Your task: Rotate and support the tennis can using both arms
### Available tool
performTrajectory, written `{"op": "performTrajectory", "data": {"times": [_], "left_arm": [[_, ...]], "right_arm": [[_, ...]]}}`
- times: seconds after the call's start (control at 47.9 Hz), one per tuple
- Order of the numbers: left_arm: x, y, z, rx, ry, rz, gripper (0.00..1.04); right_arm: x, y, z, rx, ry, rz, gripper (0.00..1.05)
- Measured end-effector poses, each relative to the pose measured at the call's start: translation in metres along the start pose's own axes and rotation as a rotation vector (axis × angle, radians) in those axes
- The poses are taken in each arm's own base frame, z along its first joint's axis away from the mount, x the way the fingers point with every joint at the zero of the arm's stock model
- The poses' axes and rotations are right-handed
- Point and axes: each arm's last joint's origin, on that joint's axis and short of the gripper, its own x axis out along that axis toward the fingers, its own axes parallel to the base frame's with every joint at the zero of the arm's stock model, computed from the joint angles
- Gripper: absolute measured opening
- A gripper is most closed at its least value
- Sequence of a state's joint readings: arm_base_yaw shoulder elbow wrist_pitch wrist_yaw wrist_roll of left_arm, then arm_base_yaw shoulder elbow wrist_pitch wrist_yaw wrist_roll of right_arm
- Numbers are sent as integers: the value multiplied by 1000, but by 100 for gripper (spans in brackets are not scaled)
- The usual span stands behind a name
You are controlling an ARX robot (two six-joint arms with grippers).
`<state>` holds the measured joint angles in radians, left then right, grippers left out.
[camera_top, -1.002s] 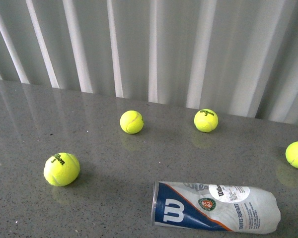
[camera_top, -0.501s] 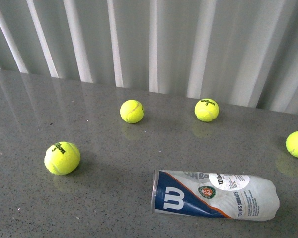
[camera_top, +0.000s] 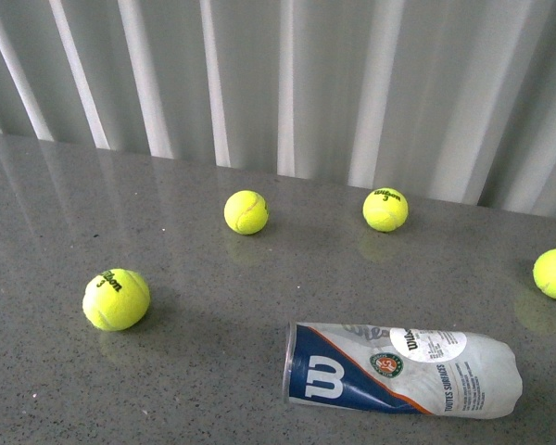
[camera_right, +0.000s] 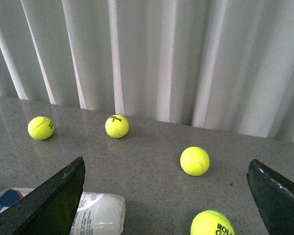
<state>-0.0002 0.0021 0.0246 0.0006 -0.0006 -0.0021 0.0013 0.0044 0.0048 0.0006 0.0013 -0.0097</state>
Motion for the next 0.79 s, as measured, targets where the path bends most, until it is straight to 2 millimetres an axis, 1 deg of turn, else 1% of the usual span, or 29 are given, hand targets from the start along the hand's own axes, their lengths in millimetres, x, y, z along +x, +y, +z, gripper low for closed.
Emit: {"op": "performTrajectory", "data": {"times": [0.752, 0.793], "left_arm": [[0, 0, 0, 0, 0, 0, 98], [1, 0, -1, -5, 40, -31, 98]], "right_arm": [[0, 0, 0, 0, 0, 0, 98], [0, 0, 0, 0, 0, 0, 98]]}}
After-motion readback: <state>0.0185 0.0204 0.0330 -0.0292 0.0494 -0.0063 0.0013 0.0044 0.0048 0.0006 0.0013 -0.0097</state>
